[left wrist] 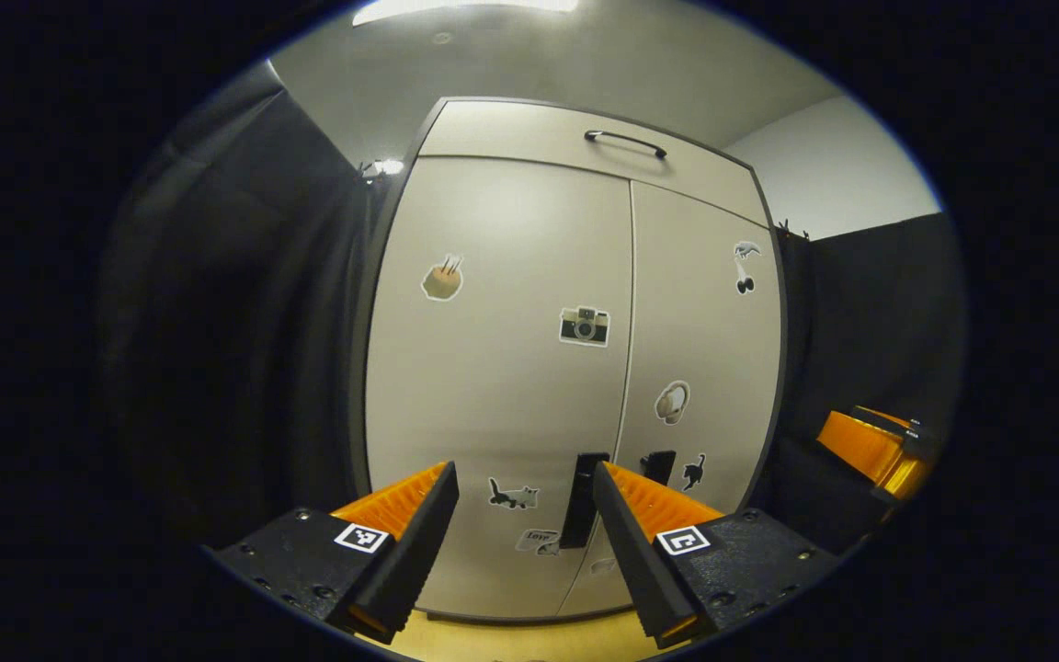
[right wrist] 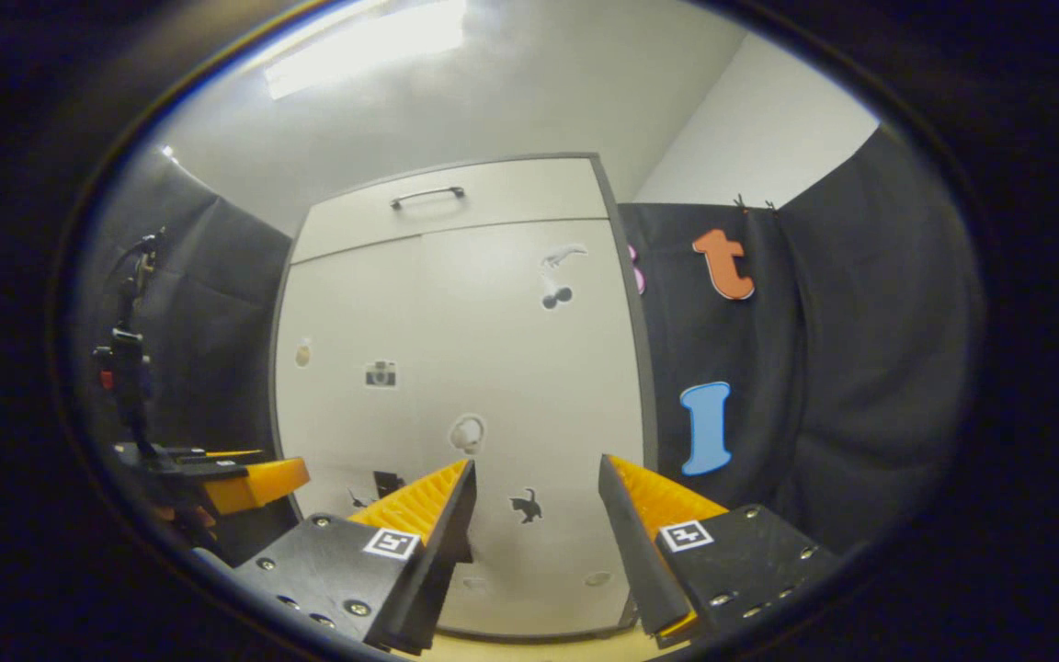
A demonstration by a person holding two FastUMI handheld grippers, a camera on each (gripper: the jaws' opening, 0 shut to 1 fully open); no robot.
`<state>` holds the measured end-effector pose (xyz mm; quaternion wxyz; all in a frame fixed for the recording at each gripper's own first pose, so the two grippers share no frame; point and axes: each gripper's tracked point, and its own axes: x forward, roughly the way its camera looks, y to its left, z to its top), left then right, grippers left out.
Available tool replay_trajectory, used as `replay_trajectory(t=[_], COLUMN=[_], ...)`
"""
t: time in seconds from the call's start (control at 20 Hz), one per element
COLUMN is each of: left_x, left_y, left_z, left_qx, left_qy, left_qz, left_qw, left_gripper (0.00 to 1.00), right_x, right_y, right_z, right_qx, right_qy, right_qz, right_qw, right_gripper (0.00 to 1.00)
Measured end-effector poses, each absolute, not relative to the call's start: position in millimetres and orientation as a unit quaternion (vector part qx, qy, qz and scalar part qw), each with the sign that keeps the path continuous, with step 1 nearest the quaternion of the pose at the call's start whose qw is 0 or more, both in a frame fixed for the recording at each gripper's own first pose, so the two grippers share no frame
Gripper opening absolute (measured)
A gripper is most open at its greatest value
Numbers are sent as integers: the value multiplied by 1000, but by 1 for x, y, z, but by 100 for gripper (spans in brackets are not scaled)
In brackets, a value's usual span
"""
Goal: Grab one shoe with the right hand and put it into the shoe cabinet, grab the other shoe with the left hand and put it into the shoe cabinet; then close the right door with the right hand and the left door with the left hand.
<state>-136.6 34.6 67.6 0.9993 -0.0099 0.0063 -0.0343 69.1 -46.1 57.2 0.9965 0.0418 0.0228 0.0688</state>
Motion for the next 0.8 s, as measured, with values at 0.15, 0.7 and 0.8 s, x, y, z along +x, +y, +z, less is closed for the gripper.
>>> replay_trajectory(t=[0.15,0.7,0.8], left_x=[-162,-205,-205], left_y=[32,14,13], left_z=[74,73,72], left_qx=[6,18,20], left_qy=[-1,-33,-32], left_qz=[-29,-27,-26], left_qw=[1000,999,999], left_gripper=[90,96,96], right_x=[55,21,22], right_y=[-27,-5,-8], right_z=[66,56,58], right_qx=[41,29,29], right_qy=[18,31,29], right_qz=[84,97,95], right_qw=[995,994,995], right_gripper=[81,99,99])
